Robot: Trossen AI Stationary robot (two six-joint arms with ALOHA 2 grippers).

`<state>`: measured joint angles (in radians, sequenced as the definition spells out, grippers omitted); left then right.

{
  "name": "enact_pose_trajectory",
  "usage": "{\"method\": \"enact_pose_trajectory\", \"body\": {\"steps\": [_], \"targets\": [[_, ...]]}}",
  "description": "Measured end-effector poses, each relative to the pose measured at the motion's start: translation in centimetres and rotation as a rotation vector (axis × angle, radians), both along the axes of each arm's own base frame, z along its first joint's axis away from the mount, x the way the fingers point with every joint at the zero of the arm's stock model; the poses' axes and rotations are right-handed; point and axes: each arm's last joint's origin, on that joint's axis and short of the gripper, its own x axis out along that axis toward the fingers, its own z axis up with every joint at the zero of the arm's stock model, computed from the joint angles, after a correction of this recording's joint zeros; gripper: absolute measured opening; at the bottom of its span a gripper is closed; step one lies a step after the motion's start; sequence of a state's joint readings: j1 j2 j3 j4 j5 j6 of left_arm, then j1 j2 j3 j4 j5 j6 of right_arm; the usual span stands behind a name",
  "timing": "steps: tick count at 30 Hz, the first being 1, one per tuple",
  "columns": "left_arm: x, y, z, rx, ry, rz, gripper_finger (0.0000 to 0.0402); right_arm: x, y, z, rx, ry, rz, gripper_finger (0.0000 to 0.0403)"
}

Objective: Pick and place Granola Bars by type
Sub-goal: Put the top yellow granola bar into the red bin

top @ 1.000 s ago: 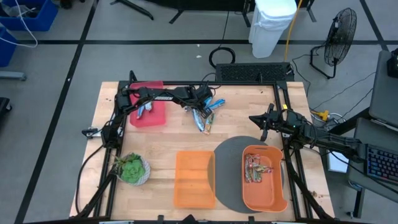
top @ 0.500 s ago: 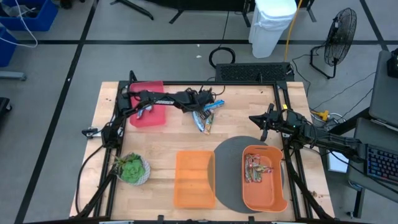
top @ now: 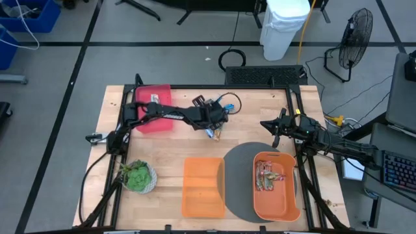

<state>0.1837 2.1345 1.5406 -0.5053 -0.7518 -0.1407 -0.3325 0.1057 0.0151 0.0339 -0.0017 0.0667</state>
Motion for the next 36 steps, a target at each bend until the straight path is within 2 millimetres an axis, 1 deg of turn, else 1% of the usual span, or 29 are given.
{"method": "enact_pose_trajectory", "body": {"steps": [5,9,13,19,22,29,32,36], "targets": [[0.3,-2.0,0.2,0.103,0.045,-0.024,0.0001,0.0,0.0,0.0,0.000,0.000,0.000,0.0000],[-0.1,-3.6,0.4,0.196,0.112,-0.006,0.0001,0.0,0.0,0.0,0.000,0.000,0.000,0.0000],[-1.0,-5.2,0.3,0.291,0.172,0.036,0.0001,0.0,0.0,0.0,0.000,0.000,0.000,0.0000],[-2.8,-6.7,0.2,0.321,0.208,0.105,0.0000,0.0,0.0,0.0,0.000,0.000,0.000,0.0000],[-4.0,-7.1,0.3,0.358,0.228,0.154,0.0000,0.0,0.0,0.0,0.000,0.000,0.000,0.0000],[-6.5,-7.1,1.1,0.385,0.285,0.260,0.0000,0.0,0.0,0.0,0.000,0.001,0.000,0.0000],[-7.2,-7.1,1.5,0.403,0.301,0.295,0.0000,0.0,0.0,0.0,0.000,0.000,0.000,0.0000],[-7.7,-6.8,1.6,0.416,0.287,0.308,0.0000,0.0,0.0,0.0,0.000,0.000,0.000,0.0000]]}}
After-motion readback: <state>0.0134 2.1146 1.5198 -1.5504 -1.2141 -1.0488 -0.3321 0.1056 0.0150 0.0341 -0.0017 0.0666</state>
